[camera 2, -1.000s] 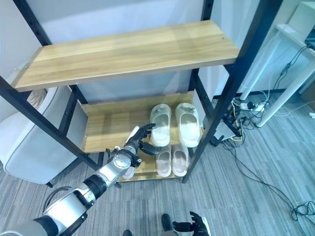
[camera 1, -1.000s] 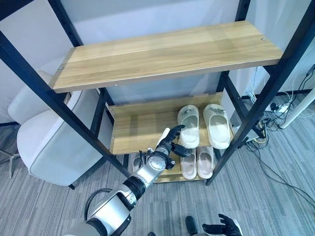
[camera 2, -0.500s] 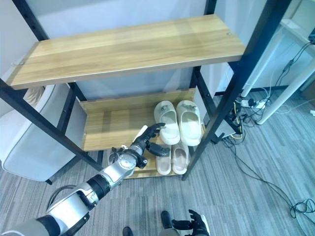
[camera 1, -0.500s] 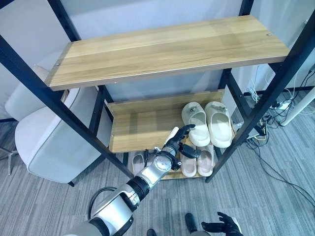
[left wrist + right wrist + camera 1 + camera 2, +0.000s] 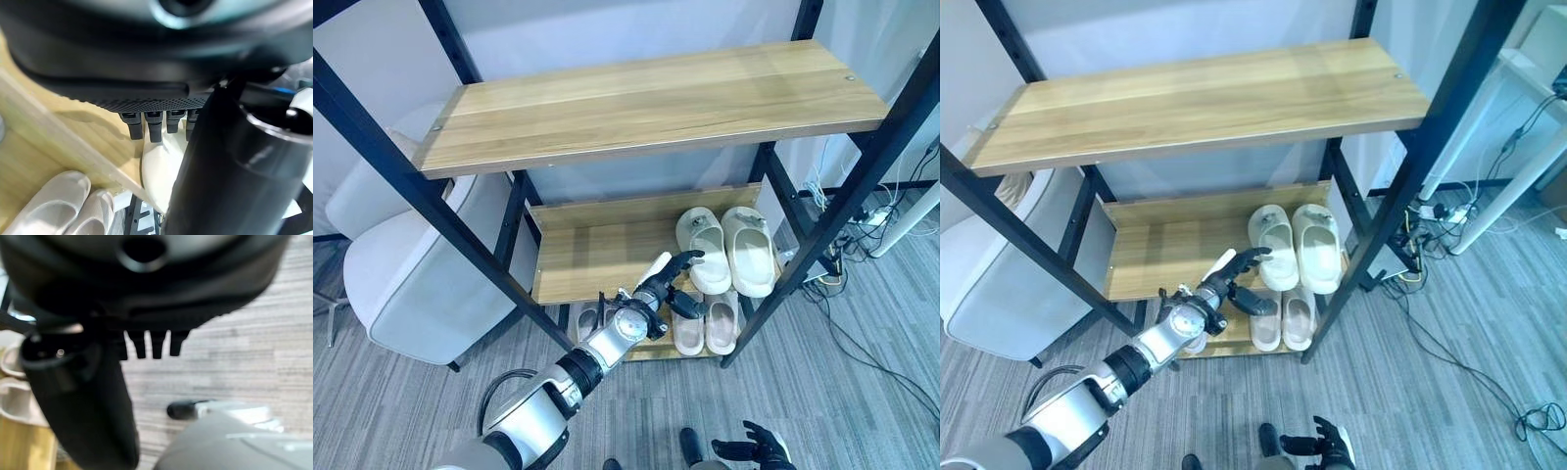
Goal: Arrange the slippers neatly on the shoe rack.
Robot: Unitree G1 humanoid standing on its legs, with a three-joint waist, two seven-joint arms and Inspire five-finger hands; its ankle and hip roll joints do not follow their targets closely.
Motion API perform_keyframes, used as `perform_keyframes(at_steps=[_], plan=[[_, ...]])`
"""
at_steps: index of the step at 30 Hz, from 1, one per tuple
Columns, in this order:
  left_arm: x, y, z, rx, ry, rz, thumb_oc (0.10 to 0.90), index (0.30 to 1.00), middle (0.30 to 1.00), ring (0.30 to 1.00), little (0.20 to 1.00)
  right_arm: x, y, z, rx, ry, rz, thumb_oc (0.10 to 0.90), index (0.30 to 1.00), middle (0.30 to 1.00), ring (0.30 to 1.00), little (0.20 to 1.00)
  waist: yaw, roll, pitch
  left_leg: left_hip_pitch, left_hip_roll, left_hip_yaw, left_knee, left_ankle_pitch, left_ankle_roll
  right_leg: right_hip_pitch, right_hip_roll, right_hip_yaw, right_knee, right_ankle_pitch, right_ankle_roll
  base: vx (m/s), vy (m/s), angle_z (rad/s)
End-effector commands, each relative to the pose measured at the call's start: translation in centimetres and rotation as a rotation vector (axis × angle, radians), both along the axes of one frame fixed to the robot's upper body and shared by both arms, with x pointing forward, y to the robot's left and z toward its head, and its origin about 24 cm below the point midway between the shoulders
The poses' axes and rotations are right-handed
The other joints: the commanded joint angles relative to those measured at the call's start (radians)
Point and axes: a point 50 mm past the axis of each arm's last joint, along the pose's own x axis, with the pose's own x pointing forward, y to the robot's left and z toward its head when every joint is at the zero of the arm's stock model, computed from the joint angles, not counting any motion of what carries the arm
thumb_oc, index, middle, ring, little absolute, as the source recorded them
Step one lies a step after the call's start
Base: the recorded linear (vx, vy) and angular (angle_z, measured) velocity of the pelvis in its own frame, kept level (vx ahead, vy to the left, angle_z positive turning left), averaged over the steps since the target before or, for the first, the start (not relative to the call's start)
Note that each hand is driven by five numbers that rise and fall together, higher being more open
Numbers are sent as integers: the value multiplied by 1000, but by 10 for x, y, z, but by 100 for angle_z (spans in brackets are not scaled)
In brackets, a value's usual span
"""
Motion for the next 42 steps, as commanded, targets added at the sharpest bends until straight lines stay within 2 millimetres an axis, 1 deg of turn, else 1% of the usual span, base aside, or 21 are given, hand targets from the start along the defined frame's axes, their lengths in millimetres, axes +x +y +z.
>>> perform_keyframes(at_steps=[1,5,6,8,10,11,13,15,18,19,20,22,26,28,31,32,33,34,38,41,42], plan=[[17,-8,48,-71,-203,-19,800,900,900,900,900,-8,7,-5,41,15,-45,800,900,900,900,900,38,-28,-57,25,-12,-37,7,-96,-25,40,16,-57,13,-112,32,-7,11,9],[21,11,46,-44,-214,19,800,900,900,900,900,-16,9,-8,50,46,-51,800,900,900,900,900,52,-37,-64,27,-13,-44,7,-95,-25,45,15,-67,13,-110,33,-14,14,11],[21,12,46,-43,-214,19,800,900,900,900,900,-16,9,-8,51,46,-50,800,900,900,900,900,51,-37,-64,27,-13,-44,7,-95,-24,45,15,-67,13,-110,33,-16,9,4],[22,20,48,-50,-222,38,800,900,900,900,900,-21,11,-10,57,63,-51,800,900,900,900,900,59,-42,-67,27,-13,-48,7,-94,-24,46,14,-72,13,-108,34,-28,13,3],[22,27,52,-64,-240,49,800,900,900,900,900,-25,12,-11,61,76,-56,800,900,900,900,900,69,-48,-72,27,-15,-54,7,-93,-24,48,13,-77,13,-107,34,-46,10,2],[19,38,59,-102,-274,54,800,900,900,900,900,-30,12,-12,68,85,-65,800,900,900,900,900,79,-55,-75,29,-15,-58,7,-92,-24,51,12,-84,13,-106,35,-67,15,6],[10,48,66,-189,-298,49,800,900,900,900,900,-35,13,-14,73,98,-73,800,900,900,900,900,94,-63,-79,32,-17,-65,7,-92,-22,58,11,-90,13,-106,34,-47,10,11],[-5,57,74,-284,-329,16,800,900,900,900,900,-33,16,-14,83,92,-81,800,900,900,900,900,112,-70,-81,34,-19,-73,7,-92,-21,65,12,-98,13,-107,33,-33,10,11],[-25,68,70,-372,-295,-29,800,900,900,900,900,-30,17,-14,82,83,-85,800,900,900,900,900,134,-80,-89,42,-20,-79,7,-94,-19,77,12,-109,13,-109,33,-32,13,10],[-25,68,70,-372,-295,-29,800,900,900,900,900,-31,17,-14,82,83,-85,800,900,900,900,900,133,-80,-89,42,-20,-79,7,-94,-19,77,12,-109,13,-109,33,-52,3,4],[-36,77,71,-408,-291,-44,800,900,900,900,900,-23,15,-11,68,59,-78,800,900,900,900,900,150,-87,-94,45,-20,-86,7,-93,-18,83,13,-115,13,-109,33,-46,-1,7],[-46,85,65,-426,-265,-43,800,900,900,900,900,-18,15,-9,61,45,-64,800,900,900,900,900,161,-91,-99,48,-21,-91,7,-93,-17,89,12,-121,13,-109,32,-50,1,10],[-66,98,43,-483,-137,-41,800,900,900,900,900,-9,14,-7,38,23,-47,800,900,900,900,900,184,-96,-109,55,-23,-99,7,-94,-13,100,9,-130,13,-109,32,-38,13,10],[-81,100,22,-580,20,-49,800,900,900,900,900,-8,16,-7,31,22,-25,800,900,900,900,900,185,-93,-111,57,-24,-95,7,-94,-11,101,8,-129,13,-107,32,-32,4,6],[-100,114,-8,-648,187,17,800,900,900,900,900,-1,13,-3,16,1,-13,800,900,900,900,900,190,-93,-108,59,-26,-90,7,-91,-7,100,6,-122,13,-101,29,-11,-1,0],[-105,120,-14,-636,210,43,800,900,900,900,900,0,12,-3,18,-3,-20,800,900,900,900,900,192,-93,-106,61,-27,-89,7,-90,-6,101,6,-119,13,-99,28,0,0,0],[-105,120,-14,-635,210,43,800,900,900,900,900,0,12,-3,18,-3,-19,800,900,900,900,900,192,-93,-106,61,-27,-89,7,-90,-6,101,6,-119,13,-99,28,0,0,0],[-118,135,-30,-566,255,99,800,900,900,900,900,2,12,-2,12,-10,-16,800,900,900,900,900,196,-92,-102,65,-28,-84,7,-91,-3,101,4,-114,13,-96,28,-22,29,-3],[-136,164,-75,-409,372,267,800,900,900,900,900,-1,8,-3,-18,8,3,800,900,900,900,900,198,-95,-101,69,-29,-84,7,-91,-2,106,3,-112,13,-96,28,-14,20,-3],[-145,192,-101,-268,407,437,800,900,900,900,900,1,5,0,-13,-17,-15,800,900,900,900,900,198,-103,-99,67,-28,-88,7,-89,-3,107,1,-117,13,-97,27,0,0,0],[-145,191,-101,-268,406,437,800,900,900,900,900,1,5,0,-14,-18,-15,800,900,900,900,900,198,-102,-98,67,-28,-88,7,-89,-3,107,1,-118,13,-97,27,0,0,0]])
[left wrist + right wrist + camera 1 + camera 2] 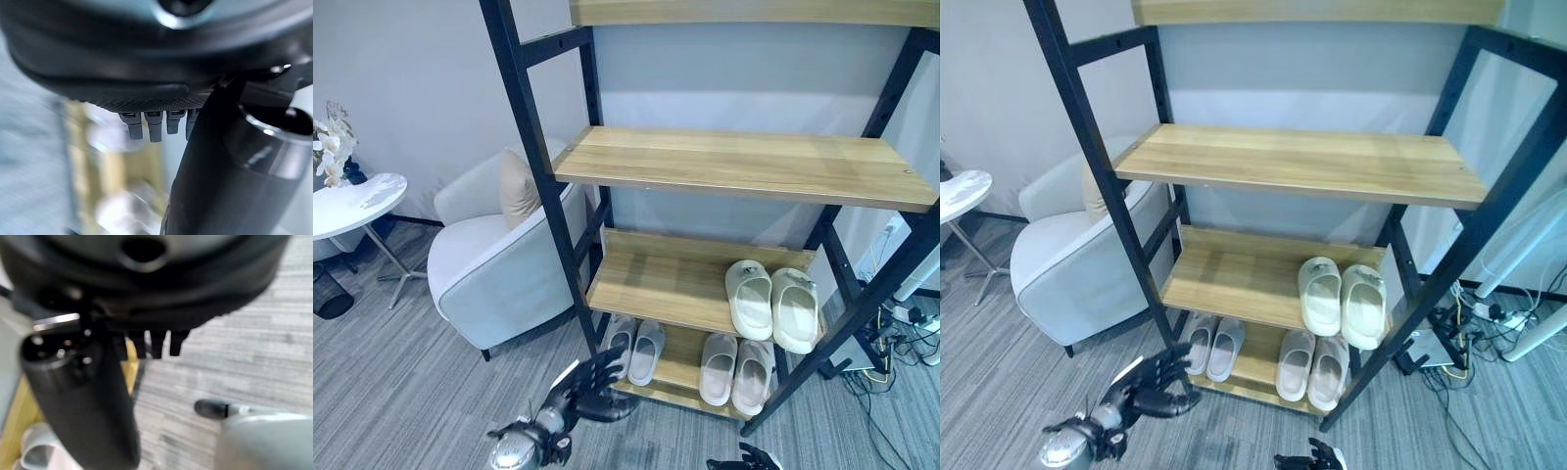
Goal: Arrange the slippers neatly on the shoe rack.
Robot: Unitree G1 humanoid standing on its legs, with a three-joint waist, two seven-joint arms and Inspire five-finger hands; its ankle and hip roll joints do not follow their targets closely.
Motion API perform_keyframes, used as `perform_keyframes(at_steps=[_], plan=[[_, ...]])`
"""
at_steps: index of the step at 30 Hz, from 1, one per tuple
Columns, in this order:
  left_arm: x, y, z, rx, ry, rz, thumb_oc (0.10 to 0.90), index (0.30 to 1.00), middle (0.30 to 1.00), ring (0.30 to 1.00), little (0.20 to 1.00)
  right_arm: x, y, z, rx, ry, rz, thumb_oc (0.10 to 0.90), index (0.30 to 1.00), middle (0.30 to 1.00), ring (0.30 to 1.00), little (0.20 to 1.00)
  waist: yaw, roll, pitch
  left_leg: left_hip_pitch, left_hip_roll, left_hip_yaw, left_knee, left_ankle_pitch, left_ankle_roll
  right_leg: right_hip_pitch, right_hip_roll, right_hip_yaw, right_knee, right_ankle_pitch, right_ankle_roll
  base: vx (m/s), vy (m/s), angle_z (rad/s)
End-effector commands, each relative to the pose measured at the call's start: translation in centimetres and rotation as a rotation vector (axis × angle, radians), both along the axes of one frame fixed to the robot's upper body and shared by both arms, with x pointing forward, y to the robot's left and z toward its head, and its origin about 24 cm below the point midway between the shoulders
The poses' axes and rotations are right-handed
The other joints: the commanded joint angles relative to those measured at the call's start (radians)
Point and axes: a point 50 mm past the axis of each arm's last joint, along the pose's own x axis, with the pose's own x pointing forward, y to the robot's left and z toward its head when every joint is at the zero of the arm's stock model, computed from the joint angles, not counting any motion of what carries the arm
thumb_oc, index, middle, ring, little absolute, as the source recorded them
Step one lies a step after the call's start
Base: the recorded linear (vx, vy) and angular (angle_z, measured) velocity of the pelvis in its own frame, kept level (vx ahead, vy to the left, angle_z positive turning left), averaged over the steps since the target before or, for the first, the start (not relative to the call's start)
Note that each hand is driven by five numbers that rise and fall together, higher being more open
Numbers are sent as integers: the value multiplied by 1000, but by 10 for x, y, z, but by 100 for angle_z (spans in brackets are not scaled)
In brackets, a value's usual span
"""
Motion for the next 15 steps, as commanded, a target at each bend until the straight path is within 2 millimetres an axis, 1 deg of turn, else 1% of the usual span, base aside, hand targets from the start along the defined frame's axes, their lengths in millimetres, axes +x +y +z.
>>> perform_keyframes(at_steps=[1,2,4,5,8,10,12,13,14,15], plan=[[32,31,11,177,-163,143,800,900,900,900,900,36,-17,17,-77,-145,20,800,900,900,900,900,11,-38,-9,-13,-32,-13,9,-84,5,-4,-2,-51,13,-77,37,0,0,0],[30,39,6,232,-144,186,800,900,900,900,900,43,-23,22,-100,-180,27,800,900,900,900,900,9,-40,-8,-13,-31,-12,9,-84,5,-6,-2,-50,13,-76,37,0,0,0],[20,53,-11,324,-60,290,800,900,900,900,900,50,-32,30,-140,-229,46,800,900,900,900,900,4,-45,-5,-11,-31,-8,9,-85,5,-11,-4,-46,13,-73,38,0,0,0],[15,60,-17,383,-26,342,800,900,900,900,900,50,-33,31,-142,-235,42,800,900,900,900,900,3,-46,-2,-11,-31,-5,9,-86,6,-14,-3,-43,13,-71,38,0,0,0],[-16,78,-42,467,187,503,800,900,900,900,900,41,-29,24,-75,-217,-43,800,900,900,900,900,4,-49,3,-8,-33,6,9,-89,9,-25,-5,-22,13,-65,41,-6,8,-1],[-43,87,-52,401,316,678,800,900,900,900,900,41,-26,22,-18,-228,-111,800,900,900,900,900,5,-51,0,-2,-34,17,9,-91,9,-29,-6,-8,13,-63,40,-1,15,-11],[-64,98,-55,353,388,859,800,900,900,900,900,40,-27,22,-3,-228,-143,800,900,900,900,900,4,-52,-6,4,-34,27,9,-95,8,-28,-4,-1,13,-65,40,19,2,-27],[-74,99,-57,330,422,926,800,900,900,900,900,40,-27,22,12,-231,-171,800,900,900,900,900,4,-52,-9,8,-32,32,9,-97,7,-27,-3,2,13,-66,39,14,10,-20],[-80,97,-59,306,445,965,800,900,900,900,900,40,-26,21,25,-235,-193,800,900,900,900,900,3,-53,-11,10,-32,34,9,-97,7,-26,-2,4,13,-67,39,9,15,-14],[-85,93,-62,292,470,970,800,900,900,900,900,39,-26,21,38,-237,-213,800,900,900,900,900,2,-52,-12,12,-32,34,9,-98,7,-24,-1,6,13,-67,38,4,16,-19]])
